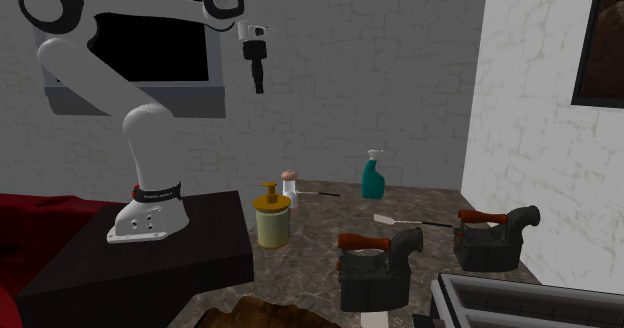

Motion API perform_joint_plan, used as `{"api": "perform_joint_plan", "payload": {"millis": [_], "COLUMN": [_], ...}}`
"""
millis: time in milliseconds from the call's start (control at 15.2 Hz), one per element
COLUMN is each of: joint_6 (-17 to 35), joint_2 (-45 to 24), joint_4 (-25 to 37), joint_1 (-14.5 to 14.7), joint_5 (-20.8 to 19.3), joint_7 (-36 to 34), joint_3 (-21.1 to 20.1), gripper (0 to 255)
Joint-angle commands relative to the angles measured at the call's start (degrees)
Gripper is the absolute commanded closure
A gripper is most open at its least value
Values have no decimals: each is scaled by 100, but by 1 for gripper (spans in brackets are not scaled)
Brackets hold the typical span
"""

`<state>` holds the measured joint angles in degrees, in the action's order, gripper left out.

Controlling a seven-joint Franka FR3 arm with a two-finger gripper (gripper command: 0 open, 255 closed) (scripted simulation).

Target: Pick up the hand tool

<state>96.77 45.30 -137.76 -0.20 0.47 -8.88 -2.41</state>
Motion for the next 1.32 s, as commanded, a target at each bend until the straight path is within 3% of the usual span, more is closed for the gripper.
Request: {"api": "perform_joint_plan", "payload": {"millis": [0, 594, 1254], "joint_6": [0, 1107, 2168], "joint_2": [0, -1233, -3010], "joint_4": [0, -67, 466], "joint_1": [0, -423, -786], "joint_5": [0, -436, -619], "joint_7": [0, 549, 1146], "joint_3": [0, 681, 1391], "gripper": [0, 0, 0]}}
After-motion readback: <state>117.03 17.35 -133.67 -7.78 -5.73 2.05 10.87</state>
